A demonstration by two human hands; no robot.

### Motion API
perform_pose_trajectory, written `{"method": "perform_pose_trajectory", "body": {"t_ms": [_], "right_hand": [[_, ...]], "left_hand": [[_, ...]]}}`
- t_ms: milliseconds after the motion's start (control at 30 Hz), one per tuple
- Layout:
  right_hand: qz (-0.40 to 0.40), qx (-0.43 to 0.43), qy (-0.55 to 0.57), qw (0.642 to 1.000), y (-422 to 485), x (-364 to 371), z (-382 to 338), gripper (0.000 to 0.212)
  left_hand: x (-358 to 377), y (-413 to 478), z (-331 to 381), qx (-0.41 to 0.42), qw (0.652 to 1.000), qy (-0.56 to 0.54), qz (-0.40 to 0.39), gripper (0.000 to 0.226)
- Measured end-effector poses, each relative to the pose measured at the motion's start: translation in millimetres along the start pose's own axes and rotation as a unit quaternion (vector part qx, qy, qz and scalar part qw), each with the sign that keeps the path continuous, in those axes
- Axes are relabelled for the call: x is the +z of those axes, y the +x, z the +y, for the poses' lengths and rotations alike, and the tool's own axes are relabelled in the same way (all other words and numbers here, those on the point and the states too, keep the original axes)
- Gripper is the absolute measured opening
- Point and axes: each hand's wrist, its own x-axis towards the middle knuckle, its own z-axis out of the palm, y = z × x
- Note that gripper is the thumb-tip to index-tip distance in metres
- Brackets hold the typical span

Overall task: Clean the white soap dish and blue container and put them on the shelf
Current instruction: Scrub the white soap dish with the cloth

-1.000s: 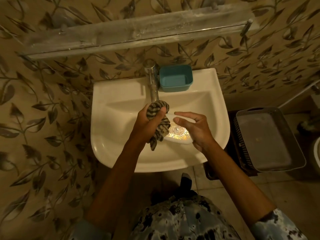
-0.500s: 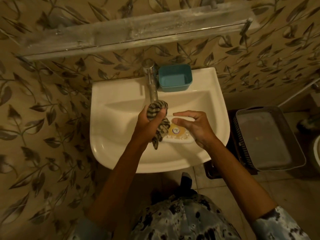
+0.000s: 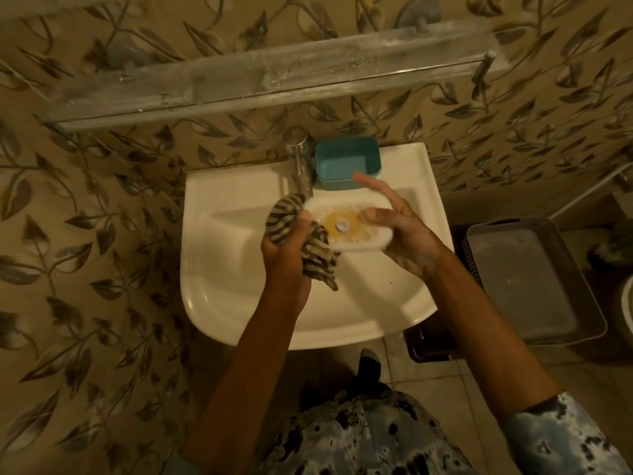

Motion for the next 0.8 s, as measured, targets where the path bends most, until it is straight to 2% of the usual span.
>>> {"method": "perform_pose_trajectory", "body": {"t_ms": [67, 133, 233, 300, 333, 400, 467, 533, 667, 733, 800], "right_hand": [[-0.007, -0.036, 0.113, 0.993, -1, 3, 6, 0.083], [0.036, -0.067, 0.131, 0.988, 0, 17, 20, 0.086], [0.185, -0.097, 0.224, 0.952, 3, 43, 38, 0.071], [0.289, -0.116, 0.185, 0.932, 5, 51, 40, 0.048], [0.314, -0.131, 0.136, 0.930, 6, 50, 41, 0.041], [0.308, -0.150, 0.035, 0.939, 6, 43, 42, 0.030], [0.262, -0.130, -0.033, 0.956, 4, 38, 40, 0.025], [0.202, -0.103, -0.059, 0.972, 0, 34, 38, 0.024], [0.111, -0.069, -0.065, 0.989, -8, 39, 33, 0.024], [0.117, -0.083, -0.065, 0.988, -9, 41, 33, 0.022], [0.158, -0.114, -0.053, 0.979, -6, 41, 31, 0.020]], "left_hand": [[-1, -1, 3, -0.004, 0.998, -0.068, 0.000, 0.065], [0, -7, -1, 0.002, 0.996, -0.087, 0.005, 0.065], [3, -24, -20, -0.008, 0.999, -0.035, 0.015, 0.064], [3, -33, -32, -0.001, 0.998, 0.034, 0.045, 0.064], [2, -36, -35, 0.010, 0.996, 0.068, 0.059, 0.062], [-1, -37, -33, 0.059, 0.987, 0.137, 0.067, 0.050], [-1, -35, -25, 0.113, 0.970, 0.206, 0.054, 0.039], [3, -30, -13, 0.147, 0.955, 0.257, 0.021, 0.035], [16, -14, 14, 0.152, 0.944, 0.292, -0.030, 0.007], [22, -11, 20, 0.158, 0.941, 0.294, -0.048, 0.011], [24, -15, 18, 0.161, 0.940, 0.296, -0.059, 0.020]]}}
